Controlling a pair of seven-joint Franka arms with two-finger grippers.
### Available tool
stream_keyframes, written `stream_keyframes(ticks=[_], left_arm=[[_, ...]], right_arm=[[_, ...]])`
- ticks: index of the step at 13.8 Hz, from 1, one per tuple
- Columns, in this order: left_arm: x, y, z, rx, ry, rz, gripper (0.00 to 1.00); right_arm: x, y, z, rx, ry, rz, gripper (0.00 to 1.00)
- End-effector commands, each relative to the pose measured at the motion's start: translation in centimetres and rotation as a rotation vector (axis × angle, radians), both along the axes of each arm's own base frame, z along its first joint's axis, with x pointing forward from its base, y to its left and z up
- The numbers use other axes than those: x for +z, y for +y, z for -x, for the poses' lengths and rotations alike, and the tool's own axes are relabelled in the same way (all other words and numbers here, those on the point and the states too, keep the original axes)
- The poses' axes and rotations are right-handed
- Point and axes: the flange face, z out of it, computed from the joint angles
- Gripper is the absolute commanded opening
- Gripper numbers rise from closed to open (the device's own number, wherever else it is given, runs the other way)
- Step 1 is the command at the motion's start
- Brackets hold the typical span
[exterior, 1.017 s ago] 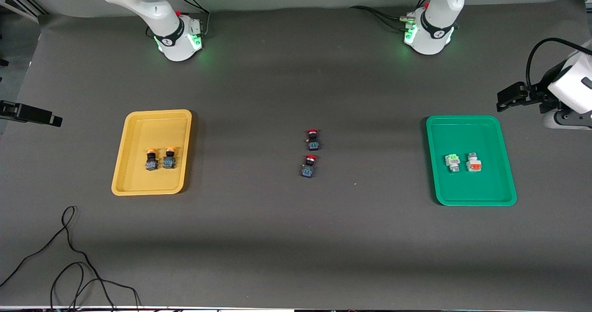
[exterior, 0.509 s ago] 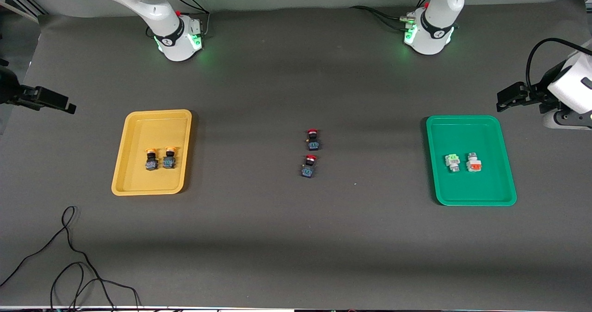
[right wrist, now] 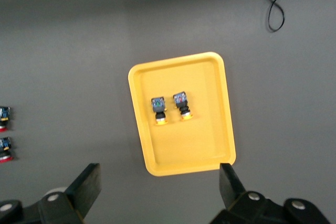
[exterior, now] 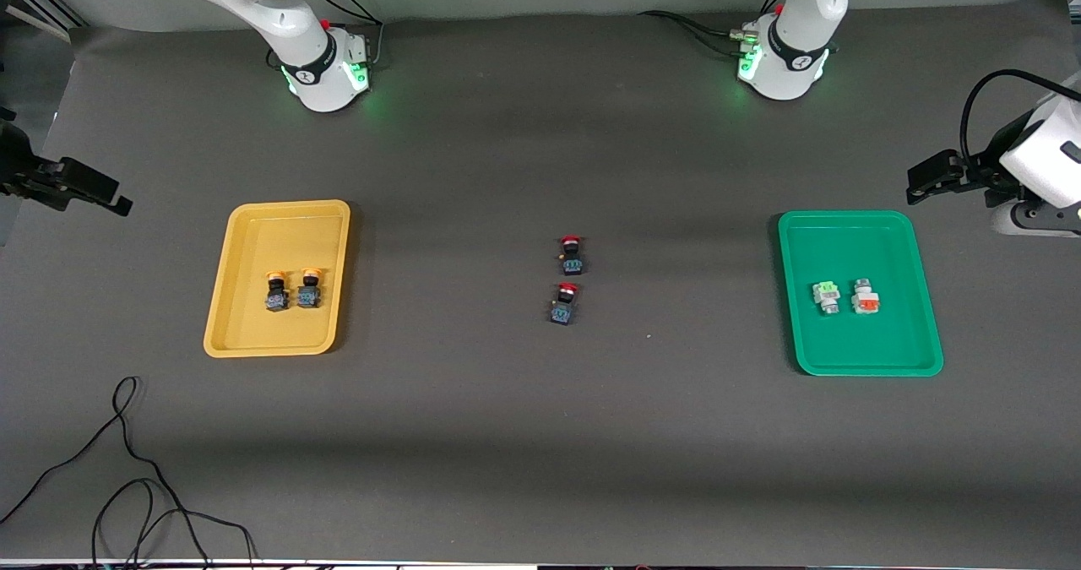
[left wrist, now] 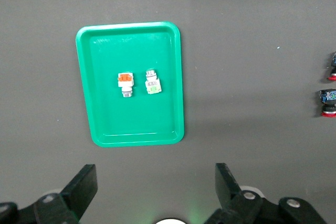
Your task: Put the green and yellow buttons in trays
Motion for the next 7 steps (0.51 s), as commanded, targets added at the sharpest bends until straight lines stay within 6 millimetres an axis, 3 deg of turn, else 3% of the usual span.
stream_keyframes(ticks=[1, 7], left_arm=[[0.33, -0.23, 0.52, -0.009, 0.005, -0.016, 1.00], [0.05, -0.31, 0.47, -0.011, 0.008, -0.016, 1.00]], right_arm=[[2.65, 0.69, 0.37, 0.022, -0.055, 0.024, 1.00], [3.48, 0.49, 0.84, 0.022, -0.032, 0.024, 1.00]])
